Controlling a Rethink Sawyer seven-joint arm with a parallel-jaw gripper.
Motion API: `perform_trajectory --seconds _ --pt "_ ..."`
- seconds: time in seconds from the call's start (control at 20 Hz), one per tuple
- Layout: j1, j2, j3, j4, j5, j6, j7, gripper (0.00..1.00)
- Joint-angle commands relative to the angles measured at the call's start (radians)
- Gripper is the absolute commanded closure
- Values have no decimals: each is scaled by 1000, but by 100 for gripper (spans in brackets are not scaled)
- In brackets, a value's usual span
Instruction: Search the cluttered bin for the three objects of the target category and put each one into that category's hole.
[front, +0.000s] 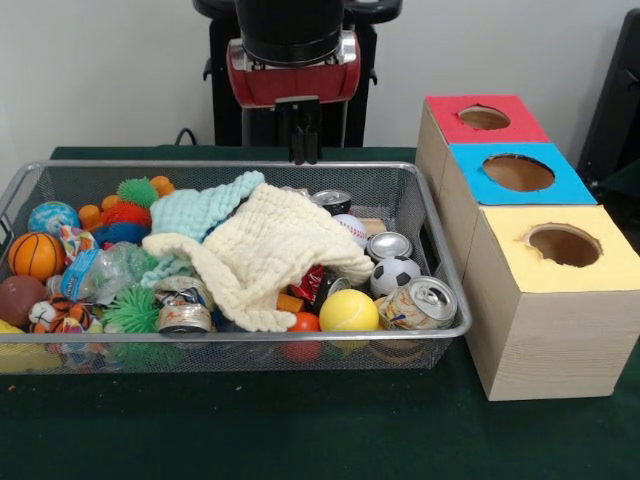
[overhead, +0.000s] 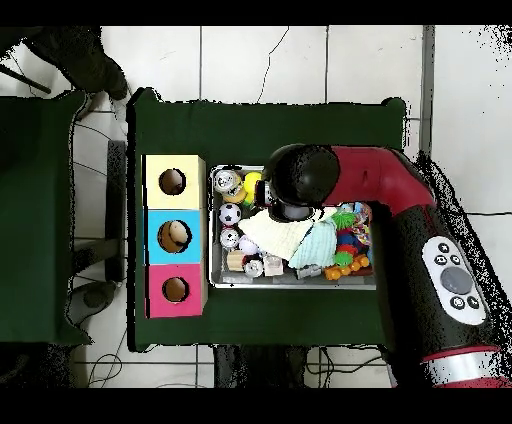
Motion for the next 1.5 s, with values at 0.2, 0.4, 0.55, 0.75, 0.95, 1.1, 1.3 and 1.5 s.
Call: perform_trajectory --seconds 0.2,0.4,0.55,0.75,0.95,1.1,1.3,1.5 --pt "107 -45 -115 -24 -122 51 64 100" --pt "118 -40 -133 -37 -114 52 62 100" --pt "125 -38 -144 -44 -98 58 61 100" --pt "119 -30 -153 -45 -77 55 60 100" --pt "98 -10 -154 -67 -59 66 37 100" --pt "72 13 -149 -89 -44 78 14 100" --pt "12 79 -125 -140 -6 111 -39 100" --pt "-14 117 -118 -198 -24 150 -94 100"
